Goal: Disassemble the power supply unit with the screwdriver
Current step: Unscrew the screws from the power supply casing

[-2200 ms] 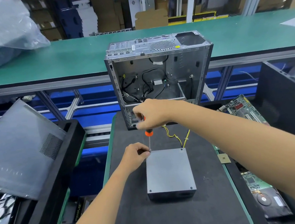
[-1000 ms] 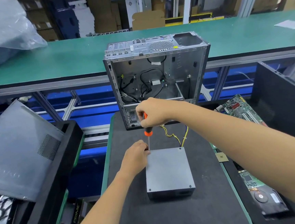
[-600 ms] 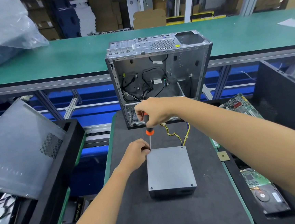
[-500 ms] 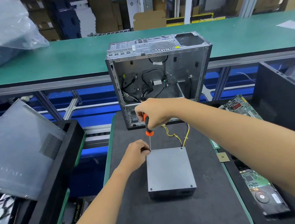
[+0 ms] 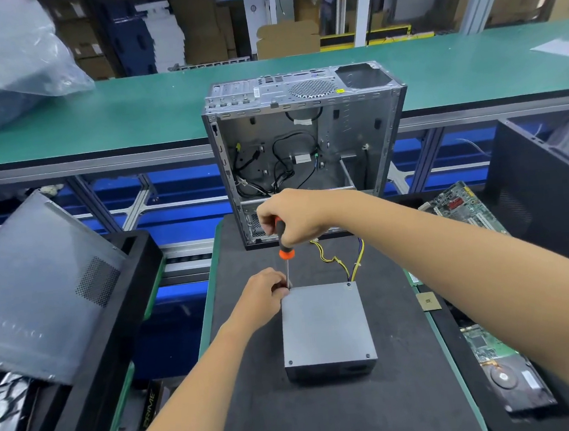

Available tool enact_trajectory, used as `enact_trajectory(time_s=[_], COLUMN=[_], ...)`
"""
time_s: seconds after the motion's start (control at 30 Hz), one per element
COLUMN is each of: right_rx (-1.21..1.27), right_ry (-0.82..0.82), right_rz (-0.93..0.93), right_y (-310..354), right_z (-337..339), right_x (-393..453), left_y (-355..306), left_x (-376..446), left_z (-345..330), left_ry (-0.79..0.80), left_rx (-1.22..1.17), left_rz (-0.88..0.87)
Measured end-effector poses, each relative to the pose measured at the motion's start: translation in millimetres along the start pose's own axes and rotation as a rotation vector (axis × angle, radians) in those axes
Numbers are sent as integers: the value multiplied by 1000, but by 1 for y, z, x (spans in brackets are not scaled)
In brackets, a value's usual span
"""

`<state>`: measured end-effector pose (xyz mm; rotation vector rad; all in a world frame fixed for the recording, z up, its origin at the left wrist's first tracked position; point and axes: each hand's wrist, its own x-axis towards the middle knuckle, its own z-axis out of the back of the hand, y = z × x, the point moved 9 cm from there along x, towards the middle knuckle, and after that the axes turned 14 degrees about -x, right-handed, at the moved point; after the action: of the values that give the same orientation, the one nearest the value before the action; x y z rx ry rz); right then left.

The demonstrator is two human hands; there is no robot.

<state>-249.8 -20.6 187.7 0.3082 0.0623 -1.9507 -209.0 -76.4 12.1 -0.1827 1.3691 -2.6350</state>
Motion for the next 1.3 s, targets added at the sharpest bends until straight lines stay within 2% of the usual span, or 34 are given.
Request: enact_trajectory(time_s=[0.1, 0.17, 0.27, 0.33, 0.5, 0.63, 0.73, 0.8, 0.9, 1.07, 1.17, 1.23, 1.3], right_rx=[-180, -257, -36, 28, -256, -33, 79, 13, -239, -43, 2, -67, -99], right_ry=[-31, -57, -20, 6, -52, -28, -30, -32, 15, -26, -14, -37, -56], right_rz=[-97, -85, 19, 41, -116, -16, -12, -96, -163, -4, -74, -161, -164], right_y=[-9, -8, 0, 3, -11, -5, -3, -9, -18, -6, -12, -21, -22], right_z=[0, 1, 0, -1, -1, 1, 1, -1, -3, 3, -4, -4, -2], right_x=[4, 6, 2, -2, 2, 1, -1, 1, 4, 2, 4, 7, 8], left_y=[0, -1, -4, -5, -5, -7, -8, -8, -12, -11, -11, -13, -14], left_x=[0, 0, 0, 0, -1, -1, -1, -2, -3, -4, -5, -5, -6], left_z=[1, 0, 0, 0, -1, -1, -2, -1, -1, 2, 1, 1, 1], left_ry=[-12, -21, -31, -33, -42, -57, -59, -72, -87, -103, -98, -106, -110], left_rx=[3, 0, 2, 16, 49, 57, 67, 59, 66, 79, 93, 113, 128], left_rz=[5, 10, 13, 19, 15, 8, 13, 11, -11, -1, -1, -19, -51])
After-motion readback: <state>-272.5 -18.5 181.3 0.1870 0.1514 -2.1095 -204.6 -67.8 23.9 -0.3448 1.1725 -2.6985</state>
